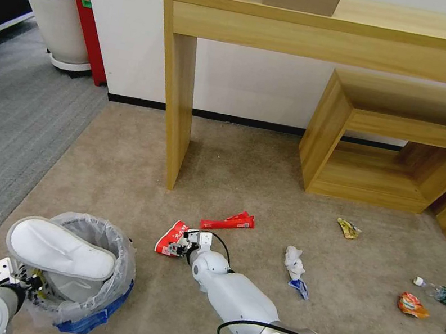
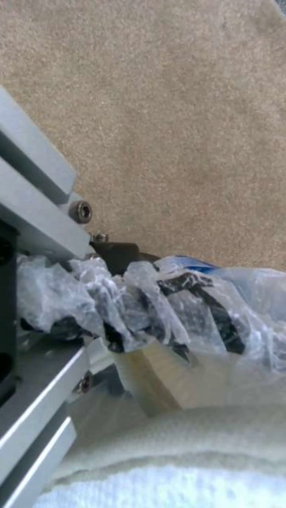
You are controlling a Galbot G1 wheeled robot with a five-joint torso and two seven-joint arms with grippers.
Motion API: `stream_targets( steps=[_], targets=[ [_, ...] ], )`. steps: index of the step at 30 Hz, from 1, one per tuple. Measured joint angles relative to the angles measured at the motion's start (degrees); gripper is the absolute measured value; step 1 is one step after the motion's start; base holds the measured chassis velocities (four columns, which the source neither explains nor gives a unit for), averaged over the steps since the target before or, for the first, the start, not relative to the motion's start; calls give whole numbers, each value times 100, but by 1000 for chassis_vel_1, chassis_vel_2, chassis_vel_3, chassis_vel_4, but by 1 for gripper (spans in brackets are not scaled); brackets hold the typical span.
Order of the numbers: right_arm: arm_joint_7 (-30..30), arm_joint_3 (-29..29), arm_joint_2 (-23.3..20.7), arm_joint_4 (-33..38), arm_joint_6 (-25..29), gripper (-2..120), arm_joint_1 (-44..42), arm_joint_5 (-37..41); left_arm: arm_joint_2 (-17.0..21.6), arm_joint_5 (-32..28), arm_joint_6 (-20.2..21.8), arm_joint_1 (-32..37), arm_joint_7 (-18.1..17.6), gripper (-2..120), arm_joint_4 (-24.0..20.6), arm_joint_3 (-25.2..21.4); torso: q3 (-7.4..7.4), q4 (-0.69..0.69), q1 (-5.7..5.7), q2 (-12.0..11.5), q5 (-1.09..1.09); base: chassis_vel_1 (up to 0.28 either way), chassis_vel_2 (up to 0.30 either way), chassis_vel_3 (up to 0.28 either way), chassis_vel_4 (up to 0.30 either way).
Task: Pick up the trash bin and place the garbage on the floor into it.
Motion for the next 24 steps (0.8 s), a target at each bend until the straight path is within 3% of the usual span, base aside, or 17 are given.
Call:
stream_targets(
  steps=[16, 20, 24],
  targets=[
    [95, -5, 0, 321, -24, 11, -49, 146, -53, 143, -2, 52, 82, 0, -85, 56, 0, 0, 0, 0, -1, 0, 0, 0, 0],
    [146, -5, 0, 380, -44, 0, -37, 191, -20, 142, -7, 38, 83, 0, -101, 60, 0, 0, 0, 0, -1, 0, 0, 0, 0],
    [181, -3, 0, 423, -47, 0, -32, 219, 8, 137, -13, 35, 83, 0, -113, 70, 0, 0, 0, 0, -1, 0, 0, 0, 0]
  ],
)
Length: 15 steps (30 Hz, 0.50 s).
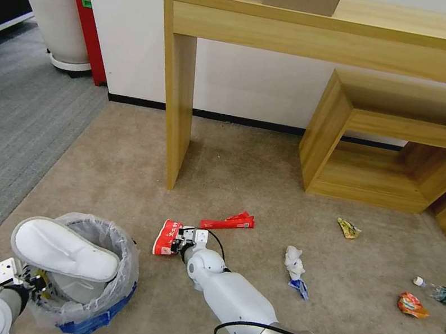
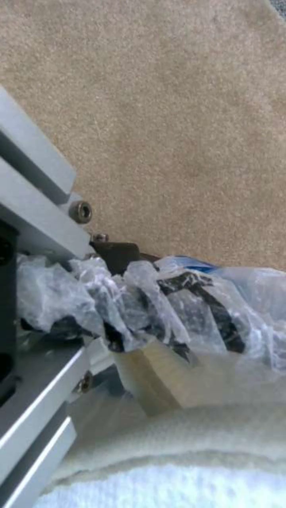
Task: Pick up the trash bin and place the garbage on the floor into it.
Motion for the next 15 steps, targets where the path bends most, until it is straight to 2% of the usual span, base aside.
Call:
stream_targets(
  steps=[11, 15],
  targets=[
    [47, 20, 0, 66, 9, 0, 34, 59, 92, -35, -17, 2, 0, 0, 5, -27, 0, 0, 0, 0, 1, 0, 0, 0, 0],
    [108, 40, -1, 439, 23, 0, 22, 111, 107, -96, -17, -36, 1, 0, 68, -16, 0, 0, 0, 0, 0, 0, 0, 0, 0]
  ],
)
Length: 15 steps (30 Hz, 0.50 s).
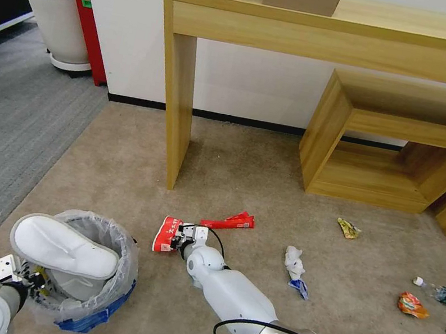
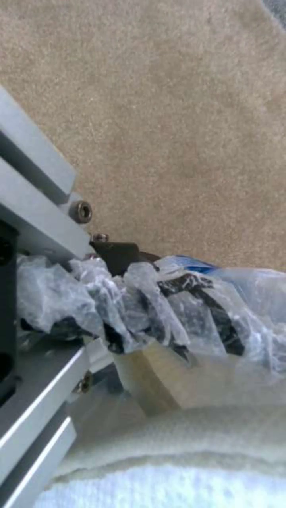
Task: Pick up the trash bin and place the garbage on the floor into it.
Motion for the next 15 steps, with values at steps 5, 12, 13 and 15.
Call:
stream_targets(
  steps=[5, 12, 13, 15],
  targets=[
    [-22, 135, 2, 593, 419, 0, -8, -670, 21, -141, 21, -19, -13, 0, 37, 24, 0, 1, 0, 0, 1, 0, 0, 0, 0],
    [-597, 622, -565, 1360, 1249, 0, -23, -1508, 44, -256, 33, -66, -27, 0, 93, 27, 0, -2, 0, 0, 1, 0, 0, 0, 0],
    [-805, 703, -671, 1496, 1442, 0, -26, -1489, 49, -272, 33, -81, -26, 0, 97, 34, -1, -3, 0, 0, 2, 0, 0, 0, 0],
    [-1494, 836, -899, 1763, 1921, 0, -39, -1352, 59, -304, 34, -118, -27, 0, 103, 51, 0, -1, 0, 0, 2, 0, 0, 0, 0]
  ],
)
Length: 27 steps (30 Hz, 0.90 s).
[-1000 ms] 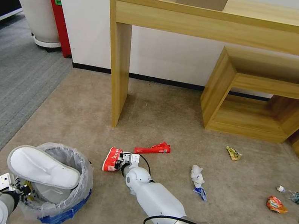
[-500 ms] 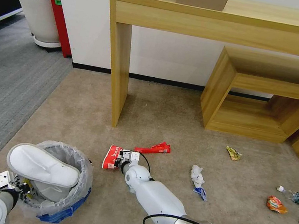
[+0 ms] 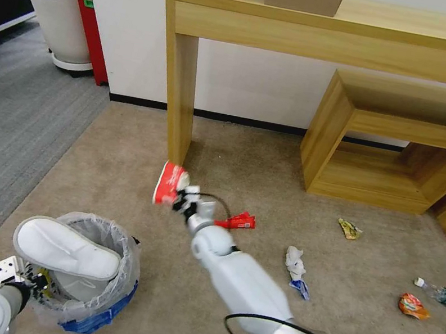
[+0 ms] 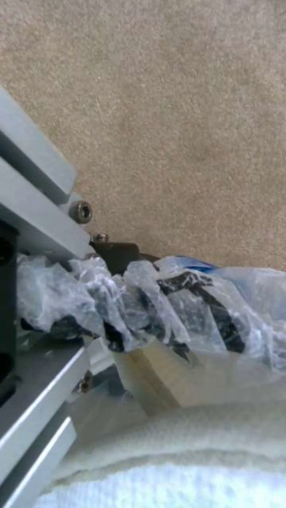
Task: Pick up the trash bin and place the garbage on the floor into it.
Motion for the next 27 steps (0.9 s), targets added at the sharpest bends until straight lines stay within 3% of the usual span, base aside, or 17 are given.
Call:
stream_targets(
  steps=[1, 4, 8, 11, 17, 27],
  targets=[
    [0, 0, 0, 0, 0, 0, 0, 0, 0, 0, 0, 0, 0, 0, 0, 0, 0, 0, 0, 0, 0, 0, 0, 0, 0],
    [-976, 34, -312, 555, 363, 0, -74, 570, 34, -83, 0, -32, -48, 0, -27, 9, -1, 2, -1, 0, 0, 0, 0, 0, 0],
    [-1225, -39, -477, 891, 424, 0, -162, 810, 61, -133, 5, -33, -84, 0, -65, 1, 0, 2, 0, 0, 0, 0, 0, 0, 0],
    [-1865, -224, -758, 1520, 431, 0, -384, 1431, 79, -180, 12, 2, -124, 0, -124, -47, 0, 1, -1, 0, 0, 0, 0, 0, 0],
    [-2134, -483, -974, 1884, 341, 0, -486, 1864, 62, -218, 38, 43, -160, 0, -192, -78, -1, 3, -1, 0, 0, 0, 0, 0, 0],
    [-2658, -978, -1549, 2258, 370, 0, -800, 1660, 130, -299, 40, 32, -219, 0, -210, -92, -1, 2, 0, 0, 0, 0, 0, 0, 0]
  ],
)
